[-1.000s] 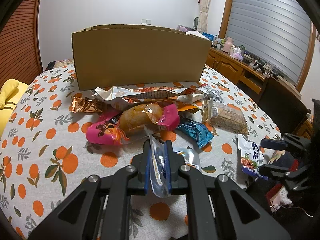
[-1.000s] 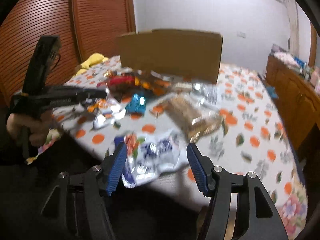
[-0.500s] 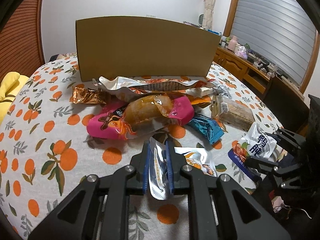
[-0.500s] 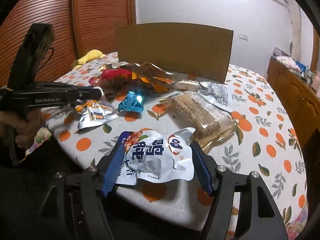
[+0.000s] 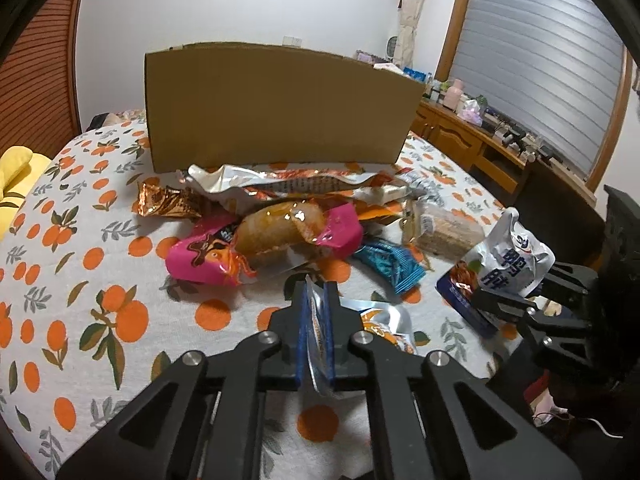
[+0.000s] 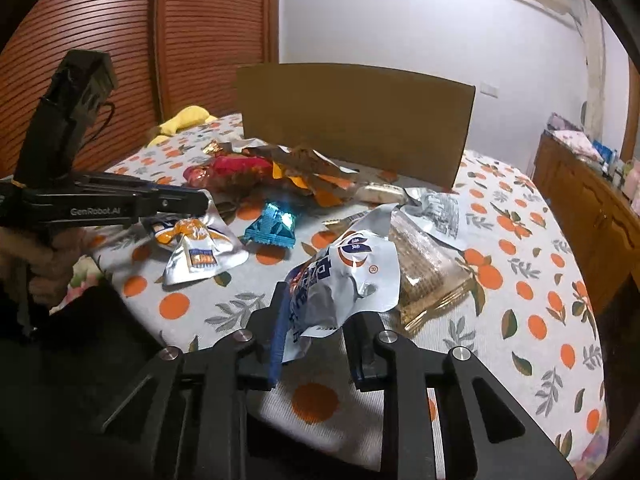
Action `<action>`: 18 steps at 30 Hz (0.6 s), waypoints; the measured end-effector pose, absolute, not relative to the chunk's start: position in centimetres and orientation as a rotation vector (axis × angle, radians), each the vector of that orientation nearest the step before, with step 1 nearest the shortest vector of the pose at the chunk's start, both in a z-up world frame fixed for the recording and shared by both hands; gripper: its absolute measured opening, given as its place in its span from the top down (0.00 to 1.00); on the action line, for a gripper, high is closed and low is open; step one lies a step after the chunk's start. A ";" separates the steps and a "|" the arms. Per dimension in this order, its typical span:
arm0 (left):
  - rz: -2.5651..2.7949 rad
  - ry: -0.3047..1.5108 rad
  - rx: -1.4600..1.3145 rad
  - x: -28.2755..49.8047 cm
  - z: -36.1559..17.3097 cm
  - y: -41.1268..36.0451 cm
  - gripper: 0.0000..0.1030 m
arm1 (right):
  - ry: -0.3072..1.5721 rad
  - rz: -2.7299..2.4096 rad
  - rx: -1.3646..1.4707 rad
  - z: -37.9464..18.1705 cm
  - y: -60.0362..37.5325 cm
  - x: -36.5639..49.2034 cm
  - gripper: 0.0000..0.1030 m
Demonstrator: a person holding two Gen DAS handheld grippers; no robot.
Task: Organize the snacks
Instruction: 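Lift the silver pouch with the left tool while the right tool lifts the white bag, then carry both packets over the cardboard box and open both tools to drop them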
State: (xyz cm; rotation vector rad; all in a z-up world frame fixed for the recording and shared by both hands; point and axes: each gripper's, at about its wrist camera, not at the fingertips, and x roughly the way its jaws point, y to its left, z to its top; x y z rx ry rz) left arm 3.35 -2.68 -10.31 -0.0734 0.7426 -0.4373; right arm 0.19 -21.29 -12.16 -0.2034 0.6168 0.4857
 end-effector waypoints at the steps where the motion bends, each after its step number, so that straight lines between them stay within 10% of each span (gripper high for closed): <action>1: -0.445 0.739 -0.083 3.3 -10.1 -2.6 0.99 | 0.610 0.484 -0.201 -12.1 -21.4 0.2 0.83; 18: -0.529 0.658 -0.053 1.8 -6.2 -4.5 1.00 | 0.536 0.479 -0.187 -9.5 -21.7 0.6 0.86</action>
